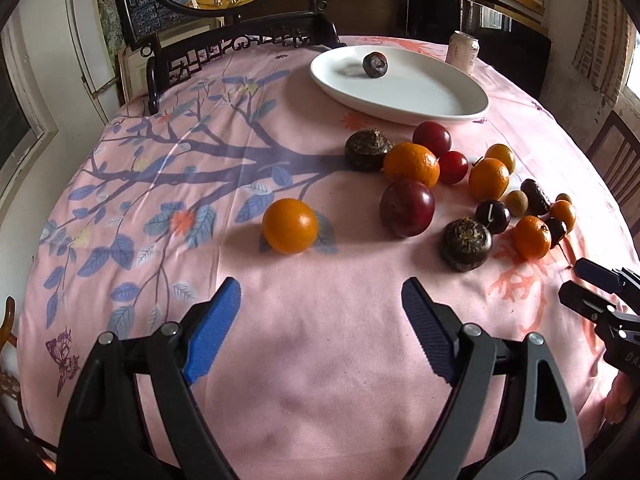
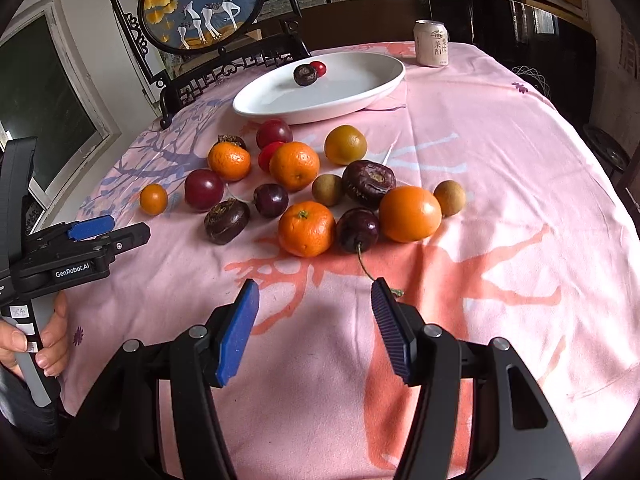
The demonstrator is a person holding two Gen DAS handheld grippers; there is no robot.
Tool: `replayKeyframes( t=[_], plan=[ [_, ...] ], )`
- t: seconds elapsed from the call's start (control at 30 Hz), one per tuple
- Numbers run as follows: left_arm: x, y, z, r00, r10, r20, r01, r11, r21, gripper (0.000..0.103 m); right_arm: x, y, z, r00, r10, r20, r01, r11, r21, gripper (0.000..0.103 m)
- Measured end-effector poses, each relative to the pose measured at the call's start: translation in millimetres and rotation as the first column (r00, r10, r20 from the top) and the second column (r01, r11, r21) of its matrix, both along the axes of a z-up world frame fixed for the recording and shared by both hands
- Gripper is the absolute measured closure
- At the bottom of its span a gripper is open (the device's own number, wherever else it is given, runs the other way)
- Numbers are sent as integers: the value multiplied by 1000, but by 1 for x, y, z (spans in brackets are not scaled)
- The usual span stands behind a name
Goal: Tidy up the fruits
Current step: 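Release the mangosteen and tomato onto the white plate with both tools, then grasp the tangerine with the left tool while the right tool grasps another tangerine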
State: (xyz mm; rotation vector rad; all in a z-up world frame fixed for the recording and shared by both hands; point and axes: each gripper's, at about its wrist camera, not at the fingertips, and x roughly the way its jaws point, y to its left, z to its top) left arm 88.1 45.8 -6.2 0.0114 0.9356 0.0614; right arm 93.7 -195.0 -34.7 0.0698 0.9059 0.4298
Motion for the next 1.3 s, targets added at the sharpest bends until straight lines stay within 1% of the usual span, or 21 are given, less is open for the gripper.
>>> replayKeyframes(
  t=[0.1, 0.23, 0.3, 0.37, 0.4, 0.43, 0.47, 0.53, 0.7, 0.87, 1.0, 1.07, 1.13, 1.2, 1.3],
  plan=[
    [5, 8, -5, 1000, 17, -9, -17, 1000, -7, 19, 0, -3, -3, 1000, -3, -25, 3, 1000, 12, 44],
    [19, 16, -11, 999, 39, -18, -39, 999, 4, 21, -1, -6, -5, 999, -13, -32, 14, 1000, 14, 44],
    [27, 18, -13, 999, 42, -26, -42, 999, 4, 26, -1, -7, -4, 999, -11, -30, 11, 1000, 15, 44],
    [37, 20, -17, 998, 40, -51, -41, 999, -13, 31, -1, -10, -3, 1000, -16, -27, 16, 1000, 11, 44],
    [41, 21, -19, 997, 43, -60, -44, 999, -20, 38, -2, -12, -3, 999, -21, -26, 21, 1000, 10, 44],
    [45, 22, -22, 996, 44, -72, -46, 999, -29, 49, -1, -14, -3, 999, -26, -26, 27, 1000, 7, 44],
    [48, 22, -22, 996, 47, -70, -49, 998, -30, 49, -1, -15, -3, 999, -32, -26, 32, 999, 3, 44],
    [50, 21, -22, 997, 51, -60, -52, 998, -25, 68, 0, -17, -3, 999, -42, -28, 42, 999, -6, 44],
    [47, 22, -20, 997, 54, -55, -57, 997, -51, 69, 2, -16, -1, 999, -44, -19, 43, 999, -17, 44],
    [32, 16, -12, 999, 24, -45, -28, 996, -85, 69, 2, -1, 3, 1000, 25, -13, -25, 1000, -6, 44],
    [20, 8, -8, 999, -2, -34, -1, 995, -104, 69, 6, 15, 3, 995, 95, -39, -94, 995, 44, 44],
    [15, 5, -8, 999, -15, -36, 11, 993, -119, 69, 10, 22, -2, 995, 90, -50, -89, 996, 22, 44],
    [12, 1, -9, 999, -26, -37, 21, 991, -129, 69, 18, 25, -9, 996, 54, -68, -56, 998, -19, 44],
    [9, -2, -9, 999, -33, -34, 28, 991, -129, 69, 23, 29, -10, 998, 40, -53, -42, 999, -34, 46],
    [8, -4, -8, 999, -42, -32, 38, 990, -136, 69, 33, 37, -11, 999, 35, -41, -38, 997, -68, 52]
  ],
)
